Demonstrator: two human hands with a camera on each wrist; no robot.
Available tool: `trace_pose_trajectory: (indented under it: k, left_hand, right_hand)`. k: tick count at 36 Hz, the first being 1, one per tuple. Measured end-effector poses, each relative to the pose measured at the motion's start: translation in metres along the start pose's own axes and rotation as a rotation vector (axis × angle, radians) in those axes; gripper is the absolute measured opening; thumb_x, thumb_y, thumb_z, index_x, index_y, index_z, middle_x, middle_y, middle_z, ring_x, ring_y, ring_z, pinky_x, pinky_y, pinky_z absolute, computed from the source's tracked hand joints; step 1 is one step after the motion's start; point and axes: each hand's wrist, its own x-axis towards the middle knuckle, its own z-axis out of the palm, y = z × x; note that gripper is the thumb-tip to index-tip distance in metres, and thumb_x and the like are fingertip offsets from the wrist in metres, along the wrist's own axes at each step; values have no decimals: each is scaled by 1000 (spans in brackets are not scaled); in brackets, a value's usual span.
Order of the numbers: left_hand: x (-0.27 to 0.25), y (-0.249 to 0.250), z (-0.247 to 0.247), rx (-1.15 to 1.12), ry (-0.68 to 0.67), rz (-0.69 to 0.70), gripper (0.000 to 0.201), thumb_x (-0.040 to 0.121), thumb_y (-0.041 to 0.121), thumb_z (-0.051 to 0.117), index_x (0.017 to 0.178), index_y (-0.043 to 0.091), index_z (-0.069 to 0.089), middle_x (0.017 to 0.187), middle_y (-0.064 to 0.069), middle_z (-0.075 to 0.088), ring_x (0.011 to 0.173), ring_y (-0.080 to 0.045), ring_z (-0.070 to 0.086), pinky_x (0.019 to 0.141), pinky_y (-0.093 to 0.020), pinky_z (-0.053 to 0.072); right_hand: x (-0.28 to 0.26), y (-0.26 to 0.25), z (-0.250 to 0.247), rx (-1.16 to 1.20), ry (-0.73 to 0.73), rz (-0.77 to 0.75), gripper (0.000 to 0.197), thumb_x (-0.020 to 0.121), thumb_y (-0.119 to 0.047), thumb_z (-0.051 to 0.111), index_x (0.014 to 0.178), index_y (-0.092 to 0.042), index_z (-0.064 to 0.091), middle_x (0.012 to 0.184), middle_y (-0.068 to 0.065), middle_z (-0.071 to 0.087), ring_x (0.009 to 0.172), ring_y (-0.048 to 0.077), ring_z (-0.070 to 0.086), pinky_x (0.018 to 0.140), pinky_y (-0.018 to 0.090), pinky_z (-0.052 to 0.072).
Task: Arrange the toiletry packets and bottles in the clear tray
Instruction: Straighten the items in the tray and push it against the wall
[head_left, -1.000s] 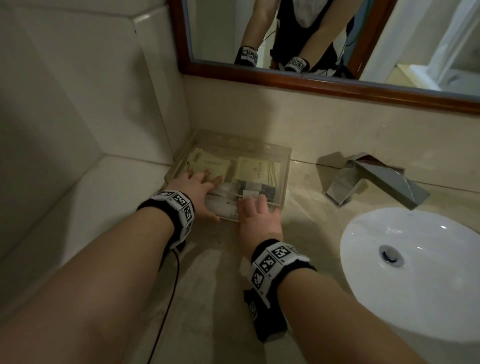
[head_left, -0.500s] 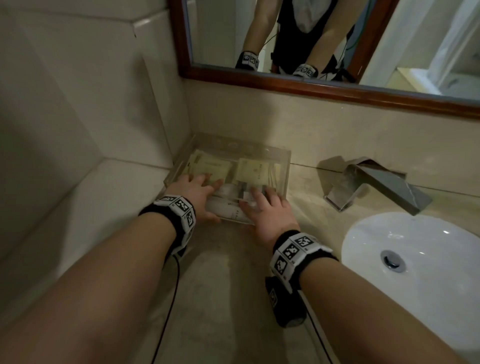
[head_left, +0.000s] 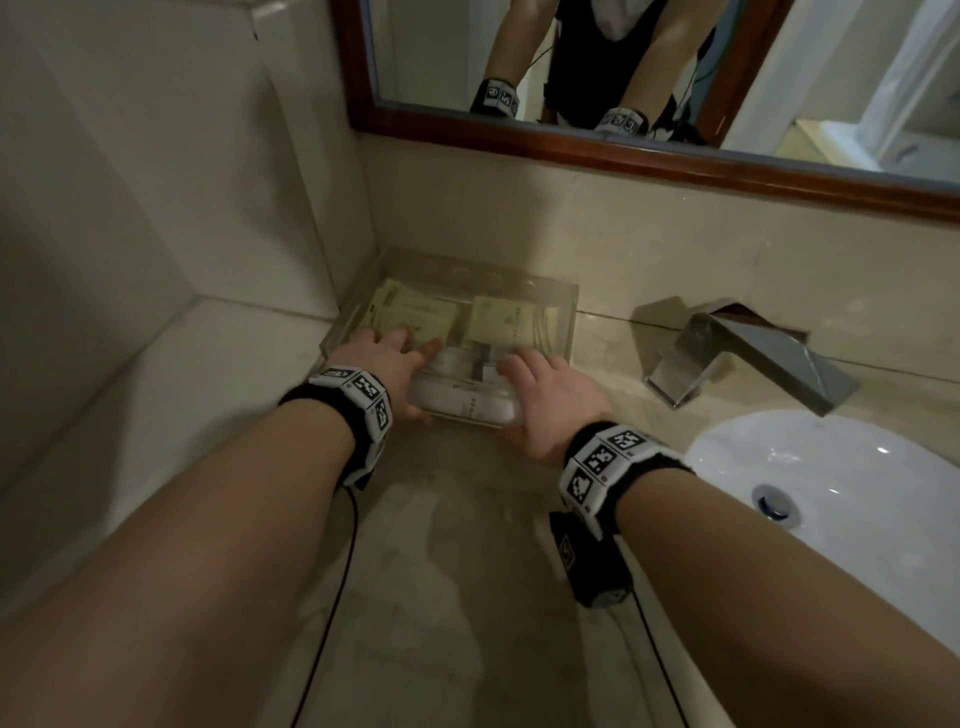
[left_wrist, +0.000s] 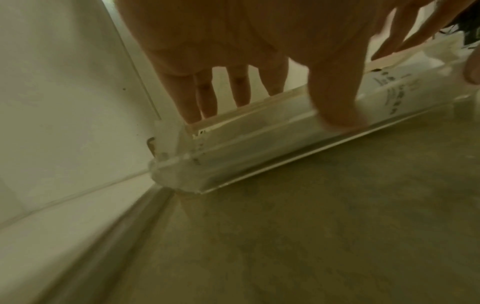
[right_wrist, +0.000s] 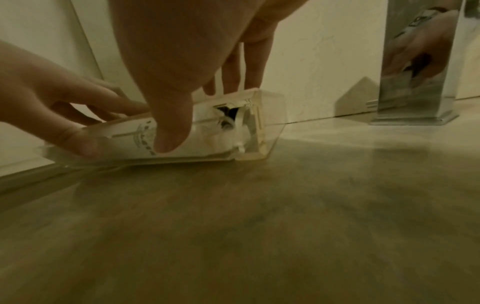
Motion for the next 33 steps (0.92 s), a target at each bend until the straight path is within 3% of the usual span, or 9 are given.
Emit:
trace_pose_trajectory:
  k: [4,9,14,21,25,30,33]
  left_hand:
    - [2,-10,-5,46,-8,46,86,84,39,61,146,45,1,155,1,16,133,-34,31,108,-41,39]
    - [2,-11,-6,74,3,59,79,88,34,57,146,45,4,153,2,19,132,-34,33,107,-41,41]
    - [2,-10,-7,85,40,65,76,88,34,58,146,43,11,150,3,25,128,-34,37,105,-38,42]
    - [8,-11,-6,94,92,33,67,86,37,61,143,25,28,140,-1,36,120,-32,45,95,-36,45]
    - [11,-14,-5,115,88,67,72,86,49,53,147,28,21,143,-1,35,120,-32,46,95,-35,45]
    - [14,-26,-9,82,61,100,58,93,32,47,146,33,24,149,1,31,127,-31,42,104,-35,41]
    - [14,-23,-5,55,122,79,56,94,21,45,145,35,27,145,0,36,124,-32,44,101,-35,43]
  right_hand:
    - [6,-1,0,-36,-75,24,83,87,-44,58,151,-19,12,157,-2,19,141,23,24,113,35,31]
    - [7,-1,3,-27,-74,39,75,92,-42,52,152,-21,12,159,-6,15,142,22,22,112,34,33]
    - [6,0,3,-3,-61,61,70,94,-42,49,152,-24,14,158,-10,16,142,22,22,109,34,34]
    - [9,1,8,33,-11,80,63,96,-39,47,151,-27,18,158,-13,18,136,18,30,103,32,39]
    - [6,2,6,64,42,84,55,97,-48,37,148,-30,29,154,-12,28,136,21,33,106,33,38]
    - [12,4,9,80,82,97,44,99,-31,39,143,-31,39,150,-13,37,129,21,40,103,29,40]
    - [14,1,12,58,107,109,45,96,-19,48,139,-27,40,142,-7,43,124,21,42,90,31,44]
